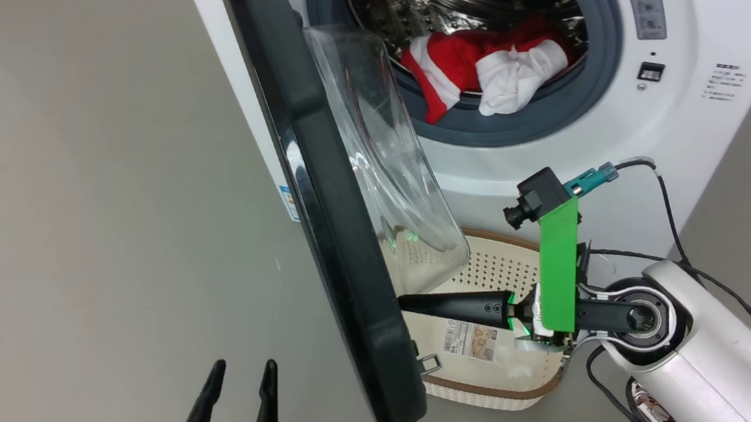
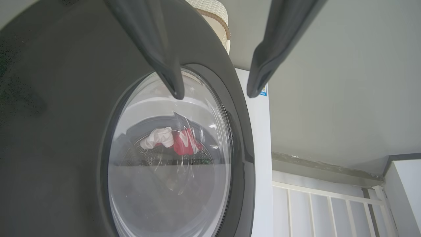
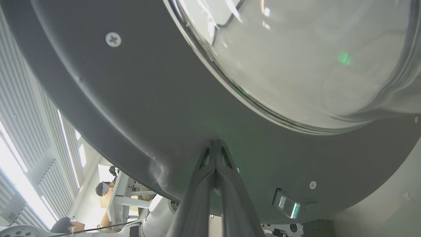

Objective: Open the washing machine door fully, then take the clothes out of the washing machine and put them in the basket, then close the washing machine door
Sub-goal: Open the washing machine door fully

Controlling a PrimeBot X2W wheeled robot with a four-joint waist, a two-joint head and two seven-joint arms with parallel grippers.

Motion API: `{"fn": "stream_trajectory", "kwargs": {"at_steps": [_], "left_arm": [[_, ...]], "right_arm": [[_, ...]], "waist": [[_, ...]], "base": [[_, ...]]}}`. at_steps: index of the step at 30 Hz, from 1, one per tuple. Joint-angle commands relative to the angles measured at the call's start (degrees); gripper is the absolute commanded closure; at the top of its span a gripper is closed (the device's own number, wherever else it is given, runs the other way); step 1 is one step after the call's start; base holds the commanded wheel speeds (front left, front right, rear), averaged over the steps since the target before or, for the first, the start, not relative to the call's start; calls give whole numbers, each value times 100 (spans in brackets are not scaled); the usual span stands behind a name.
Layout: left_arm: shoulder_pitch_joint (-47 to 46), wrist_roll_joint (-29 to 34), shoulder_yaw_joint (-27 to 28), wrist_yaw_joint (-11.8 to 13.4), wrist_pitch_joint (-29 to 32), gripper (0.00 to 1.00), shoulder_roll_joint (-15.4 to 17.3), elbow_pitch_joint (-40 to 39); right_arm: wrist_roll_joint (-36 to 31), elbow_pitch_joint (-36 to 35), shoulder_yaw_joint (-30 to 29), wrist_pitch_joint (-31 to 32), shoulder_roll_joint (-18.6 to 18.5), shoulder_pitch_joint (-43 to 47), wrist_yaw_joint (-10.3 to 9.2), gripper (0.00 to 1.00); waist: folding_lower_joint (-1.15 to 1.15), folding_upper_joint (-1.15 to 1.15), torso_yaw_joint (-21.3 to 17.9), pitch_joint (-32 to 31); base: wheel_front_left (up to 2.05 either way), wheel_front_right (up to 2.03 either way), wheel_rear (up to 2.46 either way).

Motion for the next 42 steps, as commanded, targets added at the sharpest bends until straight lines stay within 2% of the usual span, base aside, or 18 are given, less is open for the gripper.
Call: {"fn": "stream_trajectory", "kwargs": {"at_steps": [1, 16, 32, 33, 35, 36, 37, 42], "left_arm": [[-4, 81, 215, -32, -54, 0, 49, -89], [-100, 146, 433, -32, -54, 0, 74, 57], [-118, 164, 553, -32, -54, 0, 78, 78], [-118, 162, 554, -32, -54, 0, 80, 84], [-113, 147, 552, -32, -54, 0, 88, 93], [-107, 140, 555, -32, -54, 0, 93, 95], [-101, 134, 559, -32, -54, 0, 98, 98], [-84, 99, 575, -32, -54, 0, 128, 113]], "right_arm": [[-63, -230, 102, -32, 179, 19, 39, 100], [-143, -200, 286, -148, 464, 92, 39, 100], [-122, -160, 507, -343, 580, 25, 39, 100], [-150, -159, 503, -375, 581, 38, 39, 87], [-200, -151, 473, -460, 581, 80, 39, 50], [-227, -146, 458, -500, 576, 104, 39, 10], [-256, -139, 446, -536, 562, 130, 39, 0], [-401, -47, 385, -742, 444, 277, 39, 0]], "waist": [[0, 0, 137, -42], [0, 0, 613, -97], [0, 0, 645, -115], [0, 0, 640, -126], [0, 0, 628, -149], [0, 0, 616, -158], [0, 0, 601, -163], [0, 0, 497, -180]], "base": [[0, 0, 0], [0, 0, 0], [0, 0, 0], [0, 0, 0], [0, 0, 0], [0, 0, 0], [0, 0, 0], [0, 0, 0]]}}
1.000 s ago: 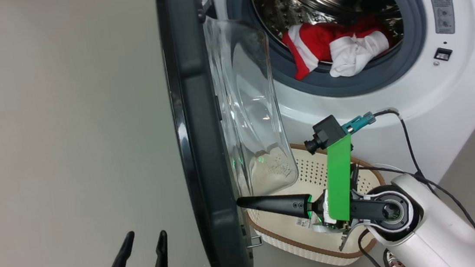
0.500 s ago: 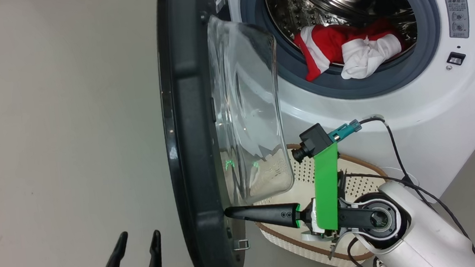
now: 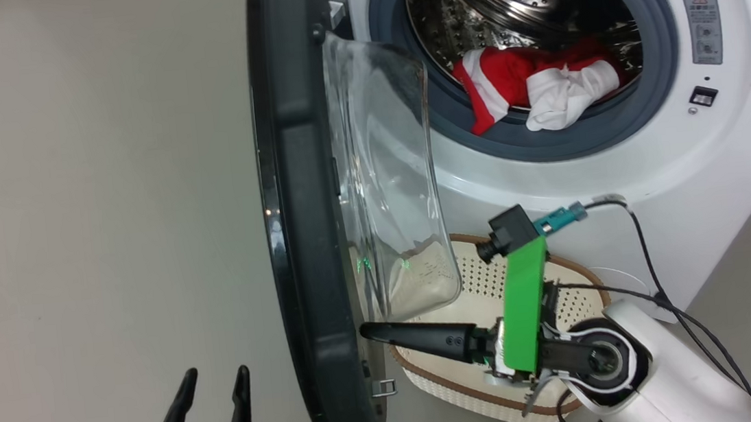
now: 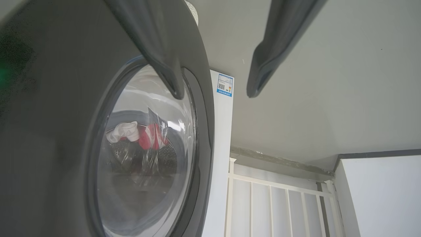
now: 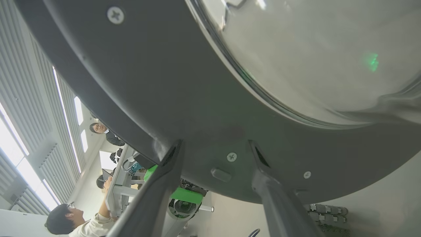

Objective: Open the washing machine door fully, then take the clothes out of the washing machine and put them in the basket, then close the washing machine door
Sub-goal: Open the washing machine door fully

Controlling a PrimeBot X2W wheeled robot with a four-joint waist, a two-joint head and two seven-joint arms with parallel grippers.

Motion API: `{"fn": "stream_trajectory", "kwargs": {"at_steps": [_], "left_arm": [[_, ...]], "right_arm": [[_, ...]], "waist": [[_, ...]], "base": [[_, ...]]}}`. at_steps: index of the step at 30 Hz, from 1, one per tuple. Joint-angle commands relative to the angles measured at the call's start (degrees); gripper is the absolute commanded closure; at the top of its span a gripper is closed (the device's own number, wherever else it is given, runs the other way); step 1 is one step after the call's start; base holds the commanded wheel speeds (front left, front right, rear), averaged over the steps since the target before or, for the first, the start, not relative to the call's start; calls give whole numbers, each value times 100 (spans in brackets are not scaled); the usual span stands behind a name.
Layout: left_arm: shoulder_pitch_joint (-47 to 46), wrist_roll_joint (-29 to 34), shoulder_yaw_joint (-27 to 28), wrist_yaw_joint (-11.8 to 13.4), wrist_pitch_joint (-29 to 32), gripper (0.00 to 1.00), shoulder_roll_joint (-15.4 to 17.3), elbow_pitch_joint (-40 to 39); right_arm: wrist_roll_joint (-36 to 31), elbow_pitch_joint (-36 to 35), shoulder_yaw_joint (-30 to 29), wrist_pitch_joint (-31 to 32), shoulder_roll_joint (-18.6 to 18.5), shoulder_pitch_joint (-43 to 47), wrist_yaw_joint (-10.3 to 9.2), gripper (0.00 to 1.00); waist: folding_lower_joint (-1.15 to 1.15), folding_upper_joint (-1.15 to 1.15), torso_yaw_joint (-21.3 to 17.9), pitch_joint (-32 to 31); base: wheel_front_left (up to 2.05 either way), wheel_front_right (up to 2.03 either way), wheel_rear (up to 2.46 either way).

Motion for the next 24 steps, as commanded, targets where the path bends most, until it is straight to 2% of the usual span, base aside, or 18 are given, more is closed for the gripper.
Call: {"fn": "stream_trajectory", "kwargs": {"at_steps": [1, 7, 24], "left_arm": [[-94, -42, 215, -32, -54, 0, 106, -106], [-94, -63, 239, -32, -54, 0, 139, -105], [53, -29, 337, -32, -54, 0, 195, -69]], "right_arm": [[-60, -126, 3, -97, 34, 40, 37, 0], [-318, -61, -18, -467, -151, 166, 37, 0], [-1098, 402, 312, -2436, -849, 821, 37, 0]], "waist": [[0, 0, -59, -5], [0, 0, -188, -5], [0, 0, -464, -193]], "base": [[0, 0, 0], [0, 0, 0], [0, 0, 0]]}}
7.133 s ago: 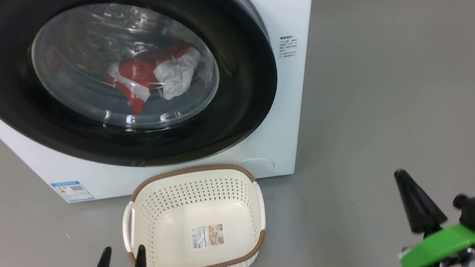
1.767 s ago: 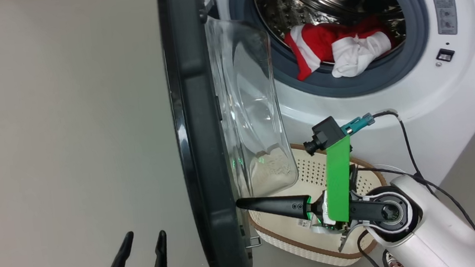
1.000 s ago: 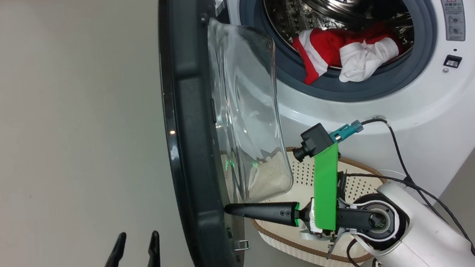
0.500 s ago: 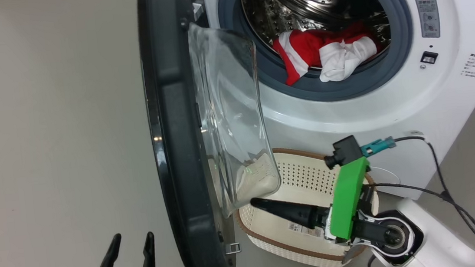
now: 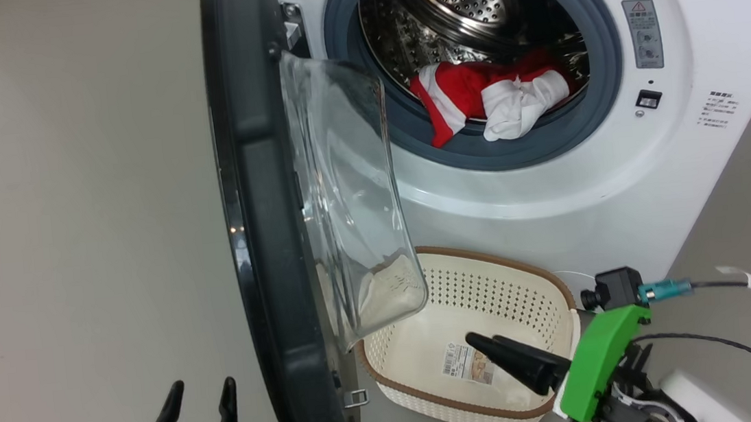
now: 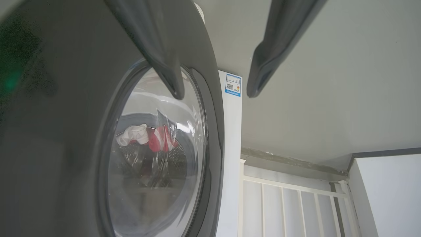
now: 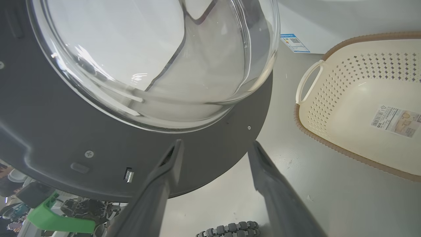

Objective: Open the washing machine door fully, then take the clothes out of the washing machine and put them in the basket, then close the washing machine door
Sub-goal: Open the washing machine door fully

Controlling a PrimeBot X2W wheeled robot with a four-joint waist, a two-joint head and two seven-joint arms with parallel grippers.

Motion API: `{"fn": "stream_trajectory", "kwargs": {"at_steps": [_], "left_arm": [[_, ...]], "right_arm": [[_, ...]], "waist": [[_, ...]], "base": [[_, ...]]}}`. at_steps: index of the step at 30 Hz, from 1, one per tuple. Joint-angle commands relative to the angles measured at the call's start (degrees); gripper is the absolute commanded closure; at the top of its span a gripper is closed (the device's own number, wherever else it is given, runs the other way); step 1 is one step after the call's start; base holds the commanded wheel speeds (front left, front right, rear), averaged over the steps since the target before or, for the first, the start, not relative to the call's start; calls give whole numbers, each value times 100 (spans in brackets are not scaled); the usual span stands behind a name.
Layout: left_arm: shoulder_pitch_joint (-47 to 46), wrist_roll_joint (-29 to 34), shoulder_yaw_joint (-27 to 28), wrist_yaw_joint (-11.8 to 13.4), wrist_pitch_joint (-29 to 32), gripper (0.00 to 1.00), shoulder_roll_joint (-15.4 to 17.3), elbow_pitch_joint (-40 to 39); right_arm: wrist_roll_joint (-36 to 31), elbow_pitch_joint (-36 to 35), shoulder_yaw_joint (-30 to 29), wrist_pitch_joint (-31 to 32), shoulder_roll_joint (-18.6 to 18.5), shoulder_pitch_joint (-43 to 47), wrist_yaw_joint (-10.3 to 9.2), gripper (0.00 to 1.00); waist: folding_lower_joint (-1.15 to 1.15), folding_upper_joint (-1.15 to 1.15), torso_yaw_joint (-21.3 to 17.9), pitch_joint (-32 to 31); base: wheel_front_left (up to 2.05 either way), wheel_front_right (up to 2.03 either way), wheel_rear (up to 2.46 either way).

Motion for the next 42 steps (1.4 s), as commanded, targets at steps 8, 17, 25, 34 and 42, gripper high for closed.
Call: {"fn": "stream_trajectory", "kwargs": {"at_steps": [8, 17, 25, 34, 42], "left_arm": [[28, -2, 279, -32, -54, 0, 113, -93], [74, -17, 318, -32, -54, 0, 127, -60], [87, -14, 361, -32, -54, 0, 119, -24], [64, -12, 382, -32, -54, 0, 110, -15], [48, -33, 396, -32, -54, 0, 104, -8]], "right_arm": [[-490, 105, 516, -1014, -392, 162, 37, 0], [-938, 427, 1066, -2151, -657, 167, 37, 0], [-1394, 763, 1501, -3053, -727, 74, 37, 0], [-2205, 894, 1038, -3200, -556, 115, 37, 0], [-3586, 477, -252, -3202, -187, 556, 37, 0]], "waist": [[0, 0, -100, -104], [0, 0, -155, -123], [0, 0, -209, -120], [0, 0, -247, -89], [0, 0, -247, -51]], "base": [[0, 0, 0], [0, 0, 0], [0, 0, 0], [0, 0, 0], [0, 0, 0]]}}
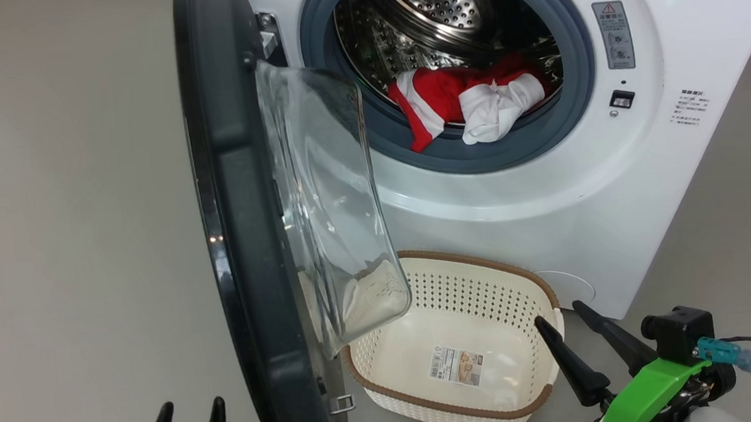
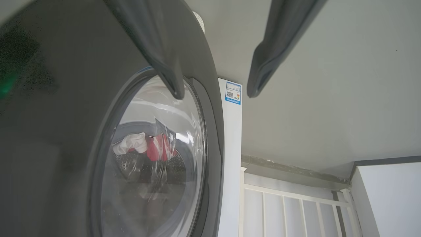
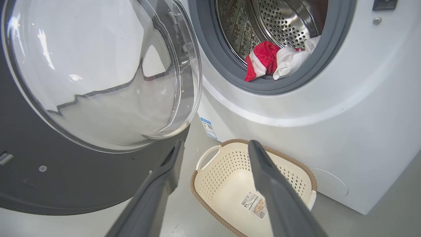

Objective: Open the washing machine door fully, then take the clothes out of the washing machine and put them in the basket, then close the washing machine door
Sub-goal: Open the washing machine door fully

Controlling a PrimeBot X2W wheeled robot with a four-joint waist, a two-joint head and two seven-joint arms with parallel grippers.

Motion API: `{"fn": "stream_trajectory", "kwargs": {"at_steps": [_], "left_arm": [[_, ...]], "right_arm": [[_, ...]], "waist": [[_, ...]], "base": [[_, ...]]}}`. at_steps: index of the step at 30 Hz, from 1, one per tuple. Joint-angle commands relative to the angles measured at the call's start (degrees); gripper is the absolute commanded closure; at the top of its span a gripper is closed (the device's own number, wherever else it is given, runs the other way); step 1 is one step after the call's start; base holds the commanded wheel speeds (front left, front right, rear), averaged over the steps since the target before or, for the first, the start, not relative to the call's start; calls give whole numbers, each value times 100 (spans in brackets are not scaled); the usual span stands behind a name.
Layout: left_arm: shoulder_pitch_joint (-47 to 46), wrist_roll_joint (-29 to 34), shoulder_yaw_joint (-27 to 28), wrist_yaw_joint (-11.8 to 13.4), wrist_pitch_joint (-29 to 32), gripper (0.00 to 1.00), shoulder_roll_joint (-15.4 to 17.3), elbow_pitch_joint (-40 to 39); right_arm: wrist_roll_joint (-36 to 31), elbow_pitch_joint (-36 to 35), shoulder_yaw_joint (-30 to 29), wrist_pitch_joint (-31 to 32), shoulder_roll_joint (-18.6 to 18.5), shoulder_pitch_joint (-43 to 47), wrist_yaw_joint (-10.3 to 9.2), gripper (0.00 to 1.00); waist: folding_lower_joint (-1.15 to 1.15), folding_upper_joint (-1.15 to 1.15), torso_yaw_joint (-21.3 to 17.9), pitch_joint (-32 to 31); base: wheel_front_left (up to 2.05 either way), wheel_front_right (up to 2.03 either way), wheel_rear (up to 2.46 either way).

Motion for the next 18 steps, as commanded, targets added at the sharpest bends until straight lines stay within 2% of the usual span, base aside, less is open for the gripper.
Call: {"fn": "stream_trajectory", "kwargs": {"at_steps": [1, 5, 11, 18], "left_arm": [[-156, -33, 214, -32, -54, 0, 85, -102], [-173, -32, 211, -32, -54, 0, 82, -100], [-206, -22, 219, -32, -54, 0, 78, -134], [-224, -25, 225, -32, -54, 0, 53, -86]], "right_arm": [[-232, -190, -52, -77, 24, 45, 36, 0], [-868, -442, -533, -77, 247, 261, 36, 0], [-1482, -673, -1025, -77, 496, 501, 36, 0], [-1696, -527, -1143, -77, 557, 621, 36, 0]], "waist": [[0, 0, 1, 7], [0, 0, 8, 23], [0, 0, 20, 61], [0, 0, 19, 74]], "base": [[0, 0, 0], [0, 0, 0], [0, 0, 0], [0, 0, 0]]}}
